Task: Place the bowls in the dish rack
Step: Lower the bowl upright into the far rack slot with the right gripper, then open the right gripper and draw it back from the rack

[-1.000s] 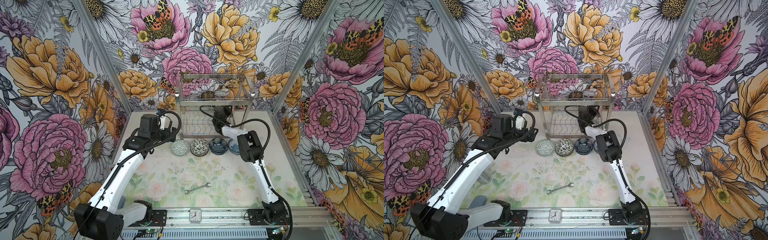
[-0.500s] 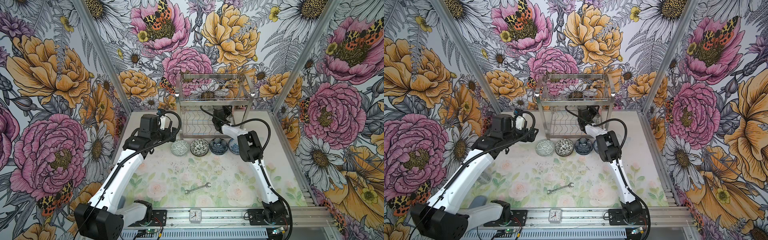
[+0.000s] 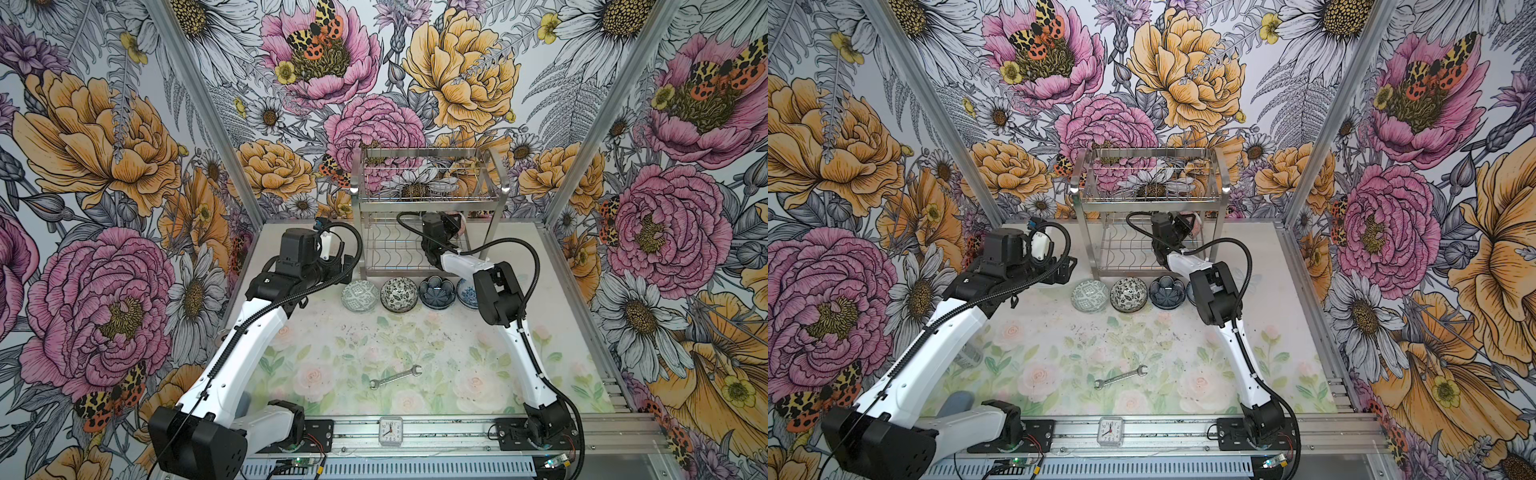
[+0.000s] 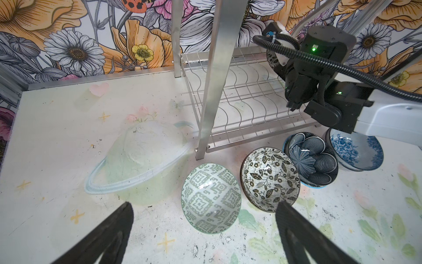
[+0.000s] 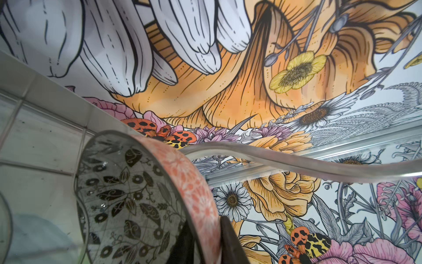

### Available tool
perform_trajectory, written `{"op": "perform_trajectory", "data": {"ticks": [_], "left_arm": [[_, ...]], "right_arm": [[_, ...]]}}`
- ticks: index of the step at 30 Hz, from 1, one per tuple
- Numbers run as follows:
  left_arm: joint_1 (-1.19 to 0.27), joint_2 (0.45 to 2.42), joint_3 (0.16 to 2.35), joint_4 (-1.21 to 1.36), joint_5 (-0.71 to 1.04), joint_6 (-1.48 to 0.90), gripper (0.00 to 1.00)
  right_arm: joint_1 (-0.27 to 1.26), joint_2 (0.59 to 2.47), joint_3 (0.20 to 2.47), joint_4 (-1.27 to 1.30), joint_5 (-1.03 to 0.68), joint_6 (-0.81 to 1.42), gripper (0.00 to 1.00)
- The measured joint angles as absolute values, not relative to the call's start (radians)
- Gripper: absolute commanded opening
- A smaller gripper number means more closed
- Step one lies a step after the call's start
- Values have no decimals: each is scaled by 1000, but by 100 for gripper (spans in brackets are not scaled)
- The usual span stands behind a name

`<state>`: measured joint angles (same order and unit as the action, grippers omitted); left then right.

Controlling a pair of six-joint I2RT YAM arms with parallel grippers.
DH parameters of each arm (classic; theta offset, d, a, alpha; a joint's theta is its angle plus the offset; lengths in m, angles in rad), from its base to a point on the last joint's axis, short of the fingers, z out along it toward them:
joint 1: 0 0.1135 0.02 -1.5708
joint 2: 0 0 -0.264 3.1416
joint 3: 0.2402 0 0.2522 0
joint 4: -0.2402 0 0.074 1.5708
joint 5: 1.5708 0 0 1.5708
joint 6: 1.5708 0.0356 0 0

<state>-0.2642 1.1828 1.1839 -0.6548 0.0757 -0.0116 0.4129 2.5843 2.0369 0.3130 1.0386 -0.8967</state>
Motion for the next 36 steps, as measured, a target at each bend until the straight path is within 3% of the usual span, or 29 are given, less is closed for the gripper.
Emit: {"op": "perform_trajectory", "data": {"ticks": [5, 12, 15, 20, 36], "left_arm": [[-265, 1183, 1184, -655, 76, -12, 99], [-265, 1183, 1184, -655, 76, -12, 99], [-265, 1183, 1184, -655, 76, -12, 99], [-265, 1183, 1184, -655, 76, -12, 99], [-263, 1183, 1184, -656, 75, -13, 99]], "right_arm": [[413, 2579, 2031, 291, 1028, -881, 30], [414, 2536, 1988, 254, 1000, -870, 80], [418, 2494, 1953, 242, 990, -865, 91], [431, 2395, 1887, 224, 963, -852, 100], [668, 2013, 1439, 94, 733, -616, 100]]}}
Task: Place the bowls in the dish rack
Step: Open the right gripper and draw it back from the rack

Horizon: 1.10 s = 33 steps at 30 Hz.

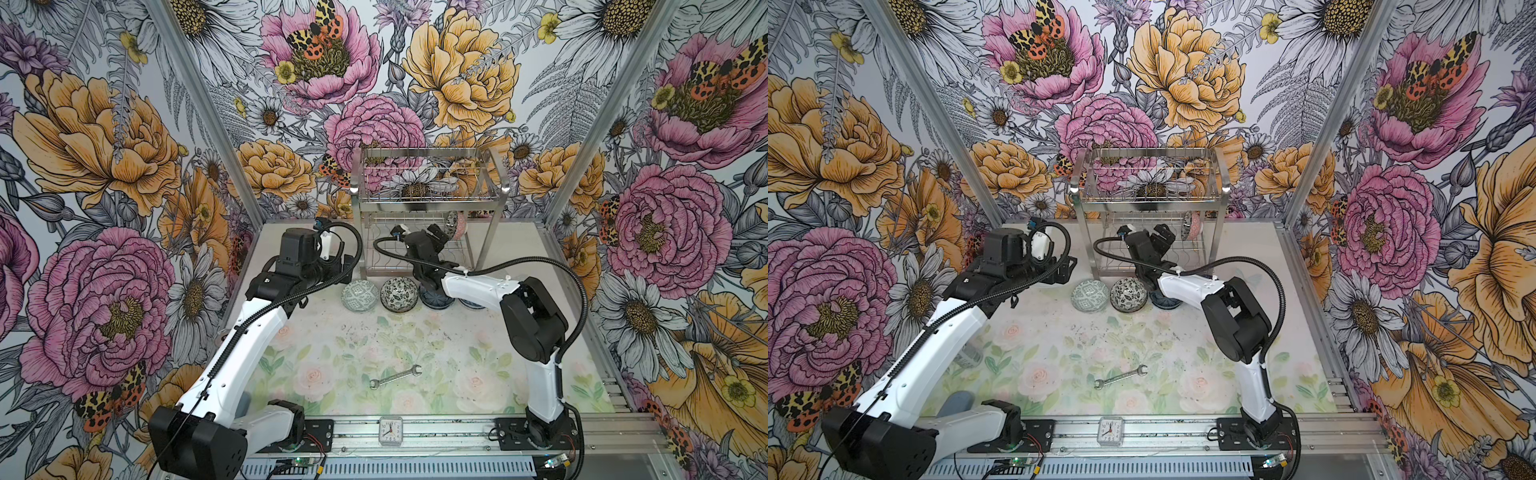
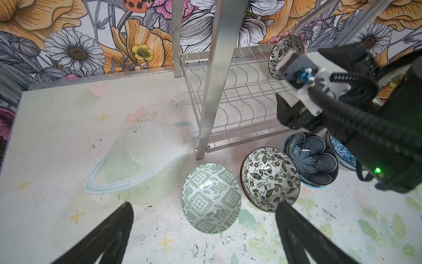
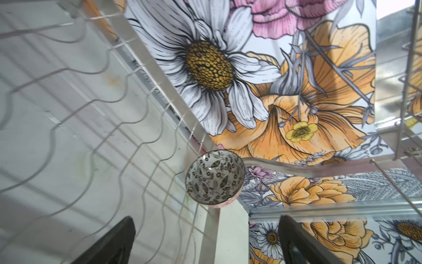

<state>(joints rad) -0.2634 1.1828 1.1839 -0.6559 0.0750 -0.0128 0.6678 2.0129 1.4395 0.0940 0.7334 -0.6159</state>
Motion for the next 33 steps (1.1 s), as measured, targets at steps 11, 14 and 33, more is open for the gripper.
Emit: {"op": "perform_trajectory", "data": {"ticks": [11, 14, 33], "left_arm": [[-371, 1182, 1203, -685, -13, -54, 99], [-417, 1188, 1205, -685, -43, -80, 99], [-564, 1347, 1069, -527, -90, -260, 99]], "right_arm": [[745, 1668, 1242, -94, 601, -259, 100], [735, 1567, 1197, -118, 557, -155, 100], [570, 1080, 847, -275, 304, 128, 100]]}}
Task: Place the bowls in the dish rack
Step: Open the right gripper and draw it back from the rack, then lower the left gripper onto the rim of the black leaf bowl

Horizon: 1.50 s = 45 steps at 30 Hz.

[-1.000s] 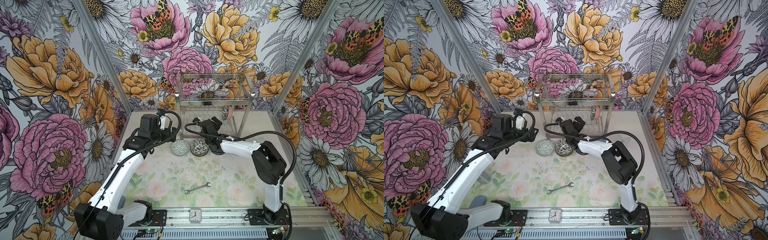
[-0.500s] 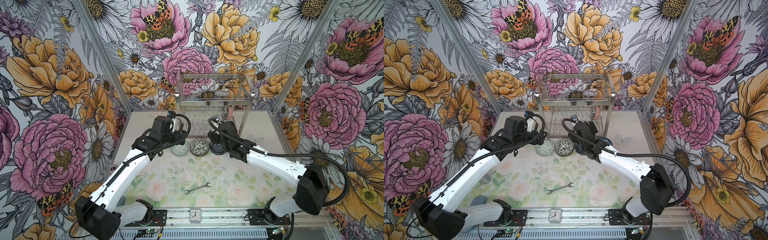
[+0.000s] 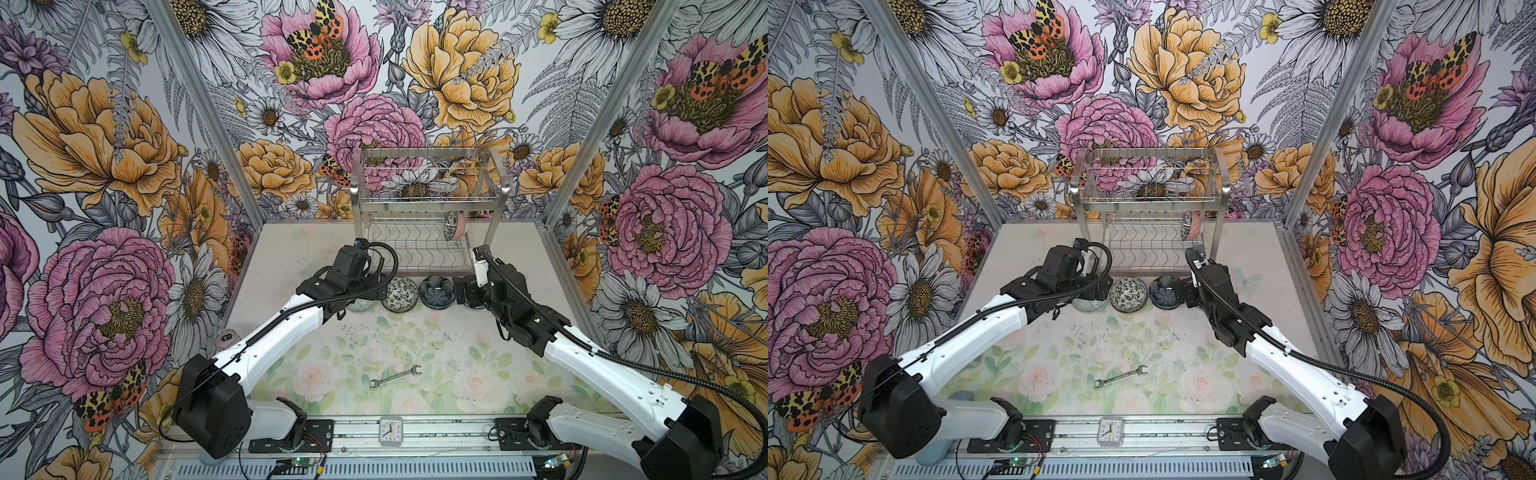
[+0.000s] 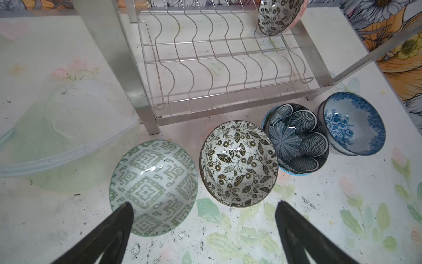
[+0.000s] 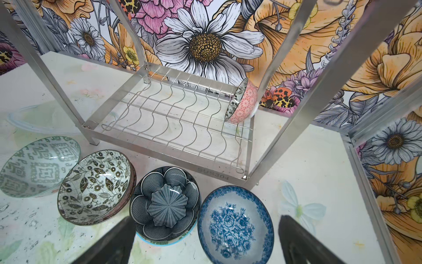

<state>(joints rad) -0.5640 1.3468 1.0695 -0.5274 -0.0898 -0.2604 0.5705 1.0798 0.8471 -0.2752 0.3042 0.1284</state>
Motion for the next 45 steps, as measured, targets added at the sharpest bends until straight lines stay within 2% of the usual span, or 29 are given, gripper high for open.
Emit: {"op": "perform_trajectory", "data": {"ticks": [12, 38, 42, 45], "left_arm": [[-578, 1454, 1036, -446, -86, -275, 99], [-553, 1593, 1056, -391, -26, -274, 99], [-553, 1618, 1068, -386, -24, -274, 95], [-547, 1642, 1079, -384, -19, -273, 87]], "right_arm": [[535, 1219, 926, -314, 263, 142, 99], [530, 1247, 929, -318, 260, 142, 99], [530, 1247, 929, -318, 261, 142, 99], [529, 1247, 929, -318, 261, 142, 99]]}}
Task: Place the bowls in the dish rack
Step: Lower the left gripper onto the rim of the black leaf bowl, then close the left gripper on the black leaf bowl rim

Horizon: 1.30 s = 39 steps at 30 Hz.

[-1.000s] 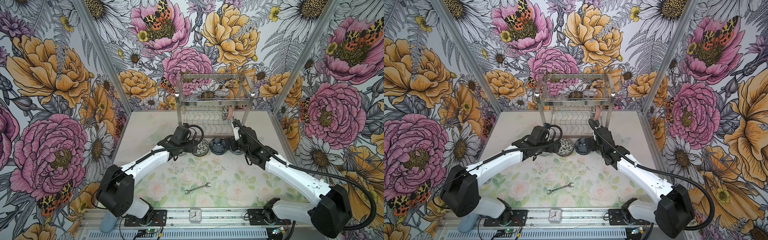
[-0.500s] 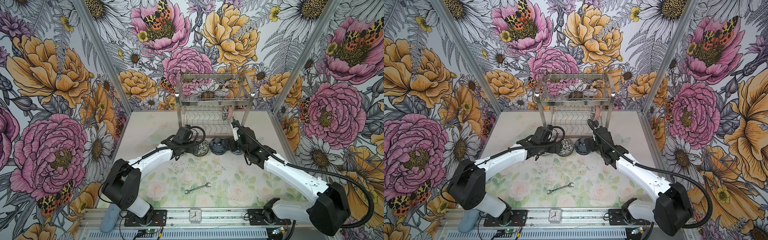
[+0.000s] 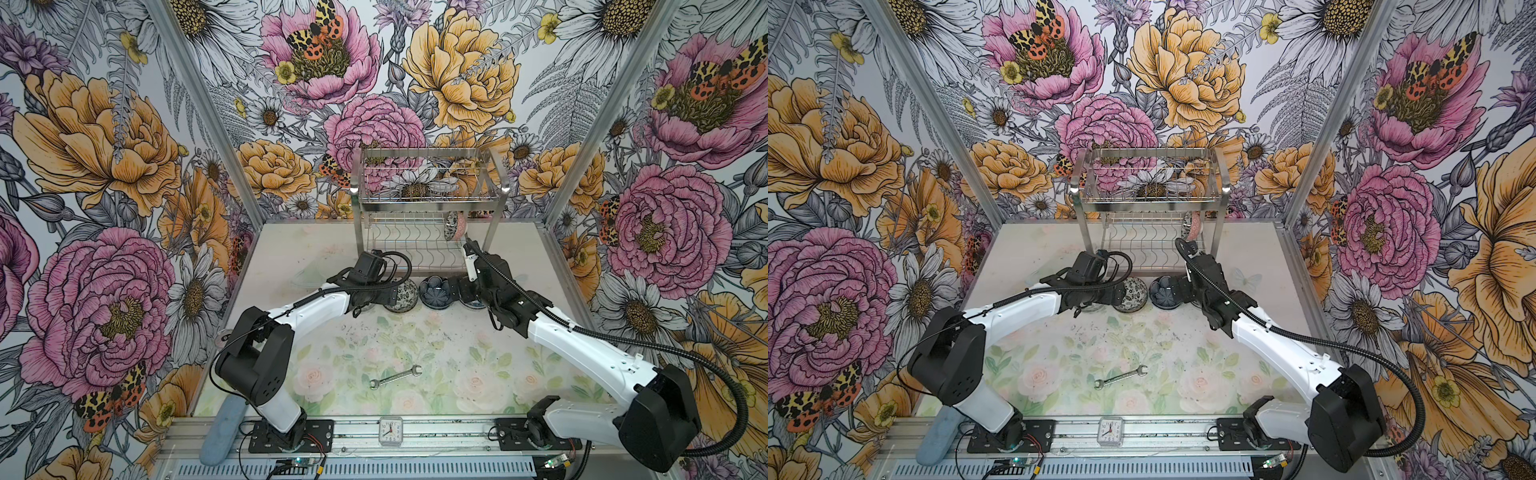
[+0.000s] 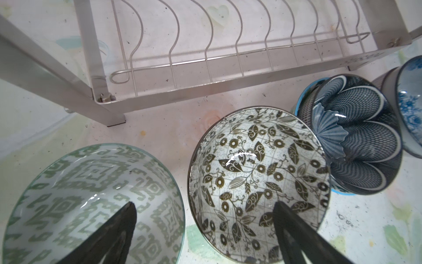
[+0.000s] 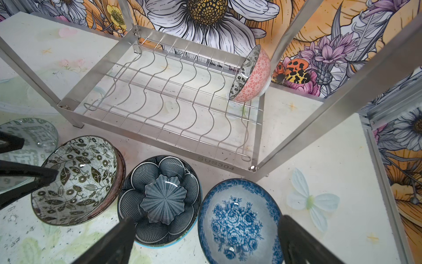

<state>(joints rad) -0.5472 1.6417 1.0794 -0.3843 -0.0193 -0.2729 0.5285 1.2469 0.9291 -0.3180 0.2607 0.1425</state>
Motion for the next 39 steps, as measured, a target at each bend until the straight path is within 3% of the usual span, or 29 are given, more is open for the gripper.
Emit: {"op": "perform_trajectory", "data": {"ticks": [9, 15, 20, 26, 31, 39], "left_arm": [[-533, 1699, 1140, -382, -17, -245, 63], [-532, 1738, 1164, -376, -17, -229, 58], [-532, 1766, 1165, -368, -17, -227, 45], [-532, 1789, 1177, -363, -14, -218, 40], [-532, 1790, 1179, -362, -14, -213, 30], [-532, 1790, 1179, -362, -14, -210, 22]], "right_arm": [[524, 1236, 929, -319, 261, 142, 99], [522, 1223, 928, -318, 261, 142, 99], [522, 1223, 928, -318, 261, 142, 99], [522, 1223, 928, -319, 261, 142, 99], [522, 1223, 928, -318, 261, 142, 99], [522, 1217, 924, -319, 265, 142, 99]]}}
